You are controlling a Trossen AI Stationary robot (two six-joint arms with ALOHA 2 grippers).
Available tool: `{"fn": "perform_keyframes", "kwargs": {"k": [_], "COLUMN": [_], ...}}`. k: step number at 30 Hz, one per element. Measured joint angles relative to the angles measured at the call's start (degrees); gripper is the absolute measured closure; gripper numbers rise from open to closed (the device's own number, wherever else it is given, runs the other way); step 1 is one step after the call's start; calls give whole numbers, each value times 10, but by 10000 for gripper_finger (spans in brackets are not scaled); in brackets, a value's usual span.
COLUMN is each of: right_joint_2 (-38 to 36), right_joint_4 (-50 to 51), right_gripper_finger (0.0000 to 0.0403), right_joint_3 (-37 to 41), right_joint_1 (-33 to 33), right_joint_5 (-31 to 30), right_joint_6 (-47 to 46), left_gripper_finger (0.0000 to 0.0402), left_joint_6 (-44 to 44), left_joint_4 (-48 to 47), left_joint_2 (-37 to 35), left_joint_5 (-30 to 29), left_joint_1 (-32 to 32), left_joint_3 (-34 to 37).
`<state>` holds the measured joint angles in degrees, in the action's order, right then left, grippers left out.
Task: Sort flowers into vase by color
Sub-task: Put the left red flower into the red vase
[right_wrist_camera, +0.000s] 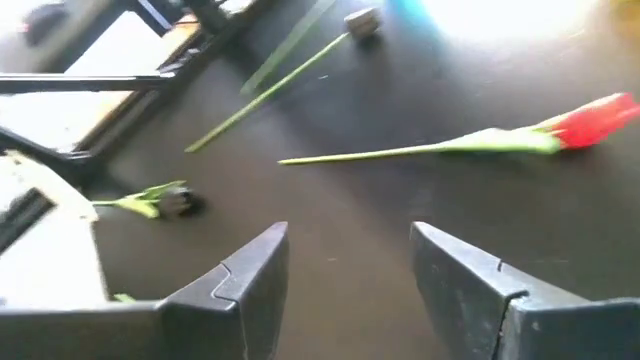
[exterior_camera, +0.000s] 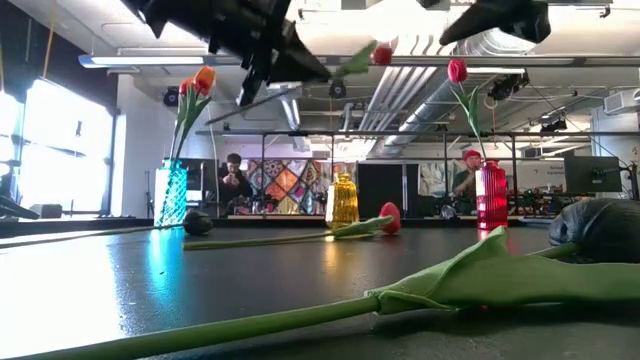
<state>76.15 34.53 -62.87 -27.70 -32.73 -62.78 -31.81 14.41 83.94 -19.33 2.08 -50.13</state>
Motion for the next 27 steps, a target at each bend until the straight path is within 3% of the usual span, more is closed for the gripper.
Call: {"fn": "perform_keyframes", "kwargs": {"k": [4,8,11,18,27], "right_joint_2": [-46,-99,-126,-123,-86], "right_joint_4": [67,64,7,-174,-286], "right_gripper_finger": [206,206,206,206,206], "right_joint_3": [0,0,0,0,0], "right_joint_1": [16,40,62,130,181], "right_joint_5": [-18,-17,9,132,148], "right_joint_6": [12,71,155,312,394], "left_gripper_finger": [401,401,401,401,401], "left_joint_6": [39,71,86,120,125], "left_joint_4": [50,123,166,230,272], "left_joint_2": [-8,-7,-3,-3,-3], "left_joint_5": [4,58,89,138,157], "left_joint_1": [7,7,6,6,6], "left_joint_3": [0,0,-1,-1,0]}}
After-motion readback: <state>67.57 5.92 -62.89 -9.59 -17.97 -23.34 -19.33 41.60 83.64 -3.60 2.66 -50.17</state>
